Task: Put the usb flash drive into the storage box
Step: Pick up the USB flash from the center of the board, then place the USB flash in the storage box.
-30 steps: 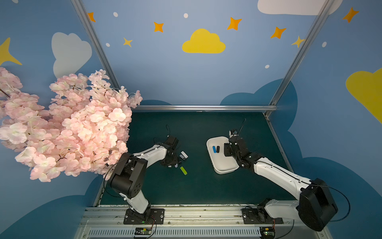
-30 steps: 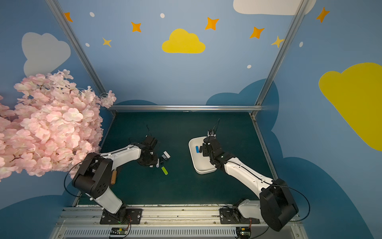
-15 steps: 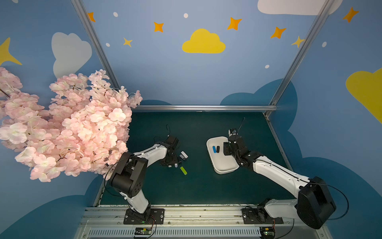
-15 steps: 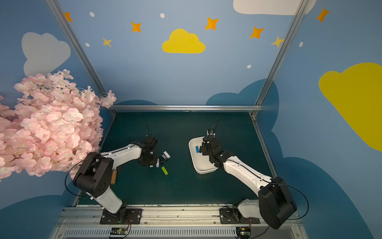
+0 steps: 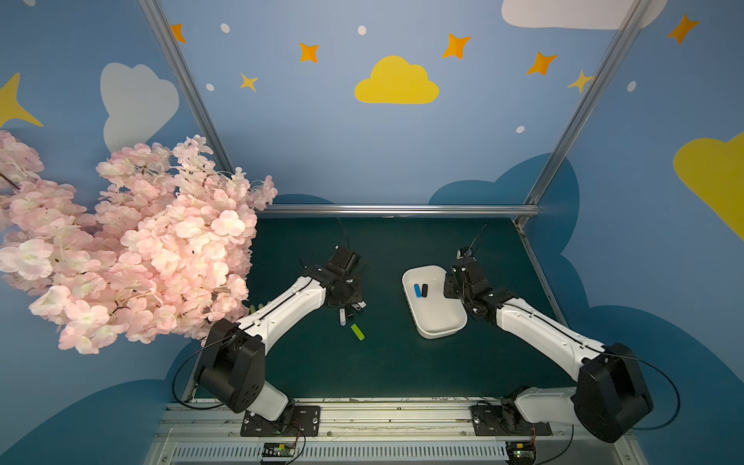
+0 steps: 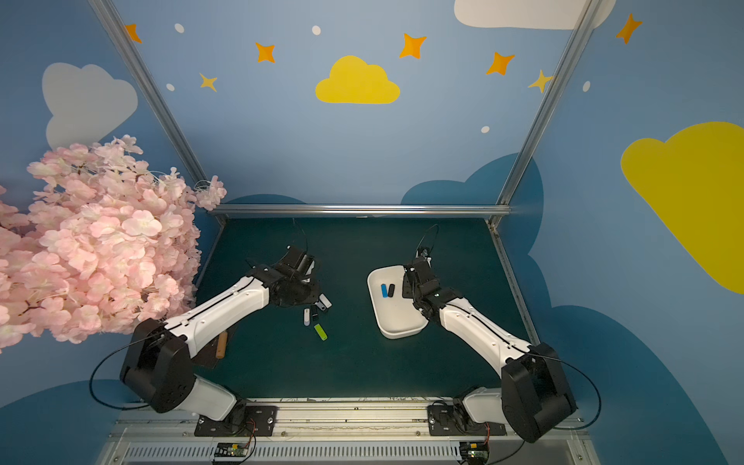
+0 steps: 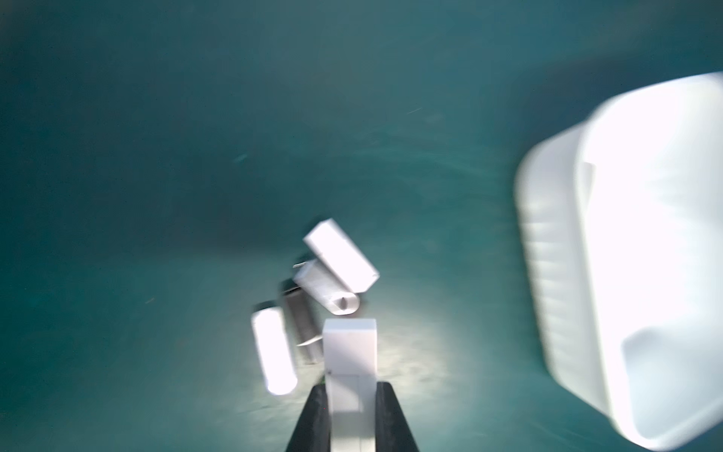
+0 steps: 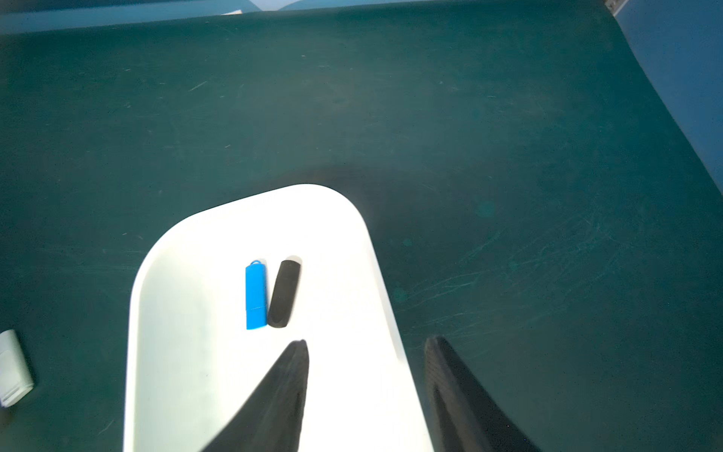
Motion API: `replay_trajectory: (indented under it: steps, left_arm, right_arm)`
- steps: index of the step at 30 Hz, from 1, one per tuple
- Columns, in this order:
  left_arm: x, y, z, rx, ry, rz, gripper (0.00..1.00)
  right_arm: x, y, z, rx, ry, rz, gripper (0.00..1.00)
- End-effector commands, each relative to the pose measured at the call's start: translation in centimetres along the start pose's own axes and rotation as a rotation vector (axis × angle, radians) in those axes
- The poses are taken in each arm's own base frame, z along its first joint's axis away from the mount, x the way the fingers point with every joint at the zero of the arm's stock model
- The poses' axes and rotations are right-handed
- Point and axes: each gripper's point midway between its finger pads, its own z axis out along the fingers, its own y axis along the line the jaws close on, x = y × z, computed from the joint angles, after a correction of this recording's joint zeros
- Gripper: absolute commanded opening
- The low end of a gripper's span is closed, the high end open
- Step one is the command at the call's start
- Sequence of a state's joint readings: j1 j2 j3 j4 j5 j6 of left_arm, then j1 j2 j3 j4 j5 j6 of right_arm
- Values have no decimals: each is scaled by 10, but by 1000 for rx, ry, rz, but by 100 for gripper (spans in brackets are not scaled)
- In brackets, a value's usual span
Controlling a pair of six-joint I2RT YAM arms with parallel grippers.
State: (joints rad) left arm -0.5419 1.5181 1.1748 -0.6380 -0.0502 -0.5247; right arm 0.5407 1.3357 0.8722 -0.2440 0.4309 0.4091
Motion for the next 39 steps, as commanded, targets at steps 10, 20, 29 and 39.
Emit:
replay_trajectory:
  steps: [10,20,29,39]
  left_arm:
    - [-10,-139,26,162,41,111,12]
    - [1,-181,85,39,114,181,11]
    - [18,-177,128,-98,169,211,12]
    - [23,-163,148,-176,194,239,16]
  right_arm:
    - [-9,-40,-16,154,-58,110,49]
    - [0,-82,-23,160,-167,402,48]
    - [6,-81,-12,160,-100,423,47]
    - [8,-83,-9,160,-93,441,44]
